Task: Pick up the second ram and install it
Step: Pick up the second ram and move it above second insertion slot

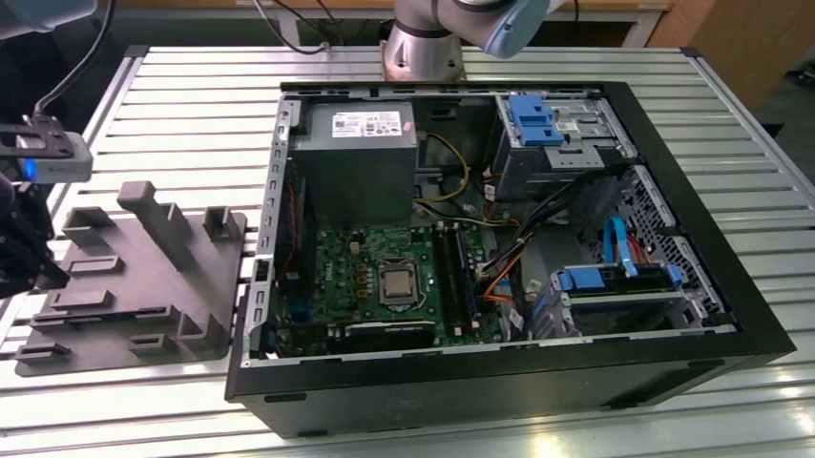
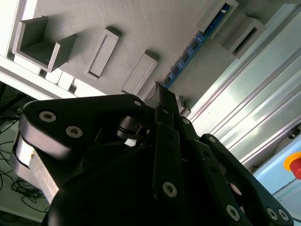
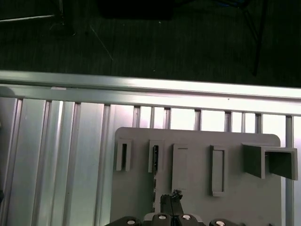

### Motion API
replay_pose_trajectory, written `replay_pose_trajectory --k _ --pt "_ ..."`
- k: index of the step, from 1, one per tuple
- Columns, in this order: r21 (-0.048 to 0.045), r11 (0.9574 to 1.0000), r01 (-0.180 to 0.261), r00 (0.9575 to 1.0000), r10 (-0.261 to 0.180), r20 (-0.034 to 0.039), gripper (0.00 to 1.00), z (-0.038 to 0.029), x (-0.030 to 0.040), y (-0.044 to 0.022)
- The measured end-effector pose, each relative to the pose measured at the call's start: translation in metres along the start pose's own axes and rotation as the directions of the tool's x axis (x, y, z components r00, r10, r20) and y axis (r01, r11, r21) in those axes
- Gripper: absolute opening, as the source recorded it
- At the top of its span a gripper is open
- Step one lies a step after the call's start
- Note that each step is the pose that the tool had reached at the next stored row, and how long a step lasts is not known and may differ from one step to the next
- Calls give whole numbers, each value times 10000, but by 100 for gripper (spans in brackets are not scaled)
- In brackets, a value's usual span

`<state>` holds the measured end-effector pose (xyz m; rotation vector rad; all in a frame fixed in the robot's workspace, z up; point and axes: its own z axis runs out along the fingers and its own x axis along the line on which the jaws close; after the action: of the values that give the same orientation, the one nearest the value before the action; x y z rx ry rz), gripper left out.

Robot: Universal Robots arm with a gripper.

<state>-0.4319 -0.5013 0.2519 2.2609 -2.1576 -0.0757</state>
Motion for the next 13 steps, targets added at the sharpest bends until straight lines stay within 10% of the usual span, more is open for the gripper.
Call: replay_pose_trajectory --k 13 --pt "0 10000 0 10000 0 2 11 39 13 -23"
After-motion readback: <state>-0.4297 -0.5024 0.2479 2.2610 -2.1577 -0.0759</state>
